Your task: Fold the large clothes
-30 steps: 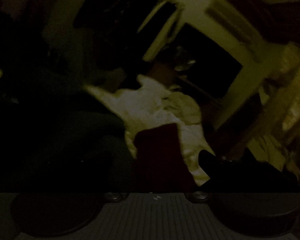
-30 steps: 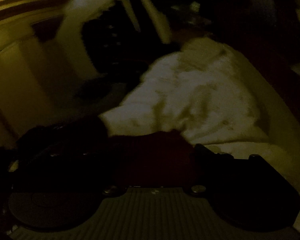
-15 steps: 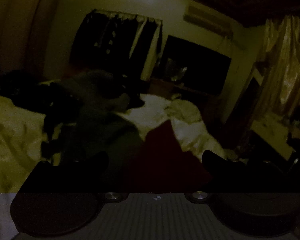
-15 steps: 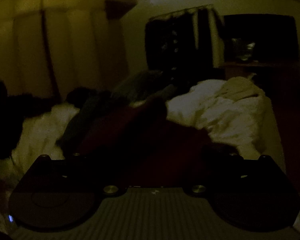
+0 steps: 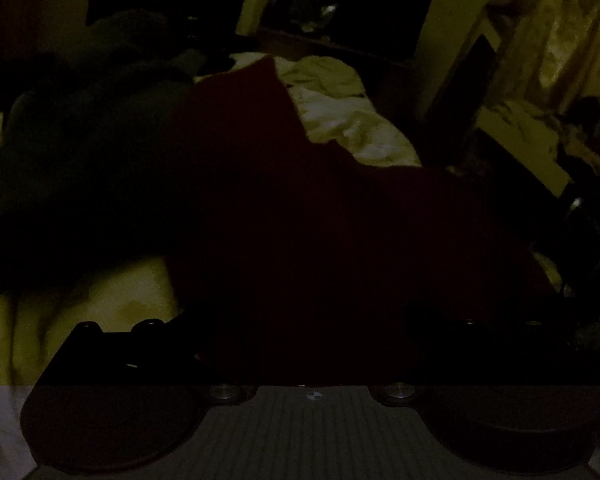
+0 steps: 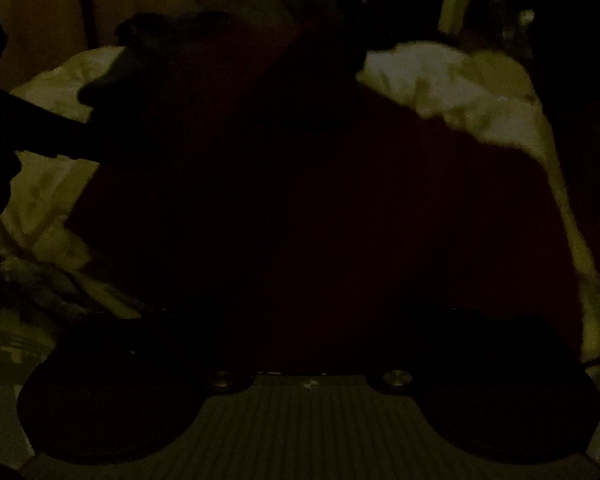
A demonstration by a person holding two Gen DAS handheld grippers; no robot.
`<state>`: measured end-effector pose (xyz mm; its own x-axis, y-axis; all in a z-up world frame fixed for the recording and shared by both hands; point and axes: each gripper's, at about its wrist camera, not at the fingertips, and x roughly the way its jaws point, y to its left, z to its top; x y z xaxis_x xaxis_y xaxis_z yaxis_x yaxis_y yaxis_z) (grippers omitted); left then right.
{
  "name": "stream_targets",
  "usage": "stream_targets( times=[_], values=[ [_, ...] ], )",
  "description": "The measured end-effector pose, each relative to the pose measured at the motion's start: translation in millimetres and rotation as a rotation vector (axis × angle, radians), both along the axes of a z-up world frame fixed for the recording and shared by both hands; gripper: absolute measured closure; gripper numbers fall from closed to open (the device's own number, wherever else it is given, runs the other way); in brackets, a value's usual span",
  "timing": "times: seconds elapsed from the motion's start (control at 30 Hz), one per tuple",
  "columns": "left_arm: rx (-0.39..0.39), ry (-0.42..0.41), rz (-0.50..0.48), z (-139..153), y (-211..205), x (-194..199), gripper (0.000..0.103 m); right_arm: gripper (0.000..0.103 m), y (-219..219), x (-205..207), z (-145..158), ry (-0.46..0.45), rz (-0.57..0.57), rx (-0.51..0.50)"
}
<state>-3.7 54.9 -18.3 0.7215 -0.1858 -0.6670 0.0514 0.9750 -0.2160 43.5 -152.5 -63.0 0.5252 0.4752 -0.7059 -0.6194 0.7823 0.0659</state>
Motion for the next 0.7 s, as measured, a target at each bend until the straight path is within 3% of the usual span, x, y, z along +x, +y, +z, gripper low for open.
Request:
stream_targets(
  times=[0.03,0.07,0.17,0.23,0.33,0.43,0.6,0.7],
  values=[
    [0.032,-0.006,-0.012,-0.8,-4.9,0.1,0.0,0.045,-1.4,2.4,-4.3,0.024,-0.008,0.013],
    [0.064,-0.009,-0.017,-2.0,-9.2,0.7,0.0,0.055,-3.4,4.1,-7.8,0.042,-0.018,0.027],
    [0.135,-0.009,-0.012,-7.0,-17.7,2.0,0.0,0.072,-11.9,6.8,-9.2,0.057,-0.041,0.081],
    [0.166,-0.011,-0.009,-9.9,-21.2,1.7,0.0,0.077,-19.0,7.3,-3.2,0.052,-0.041,0.133],
    [0.216,-0.021,0.007,-13.4,-26.9,7.7,0.0,0.083,-39.5,13.1,20.6,0.03,-0.072,0.252],
    [0.273,-0.014,0.022,-20.1,-32.2,14.2,0.0,0.085,-74.4,22.6,52.2,-0.066,-0.167,0.353],
    [0.372,-0.011,-0.008,-30.0,-45.2,16.2,0.0,0.085,-142.3,48.3,89.9,-0.275,-0.432,0.464],
    [0.381,-0.021,-0.016,-31.1,-42.9,13.8,0.0,0.085,-172.3,68.9,98.0,-0.407,-0.608,0.459]
  ],
)
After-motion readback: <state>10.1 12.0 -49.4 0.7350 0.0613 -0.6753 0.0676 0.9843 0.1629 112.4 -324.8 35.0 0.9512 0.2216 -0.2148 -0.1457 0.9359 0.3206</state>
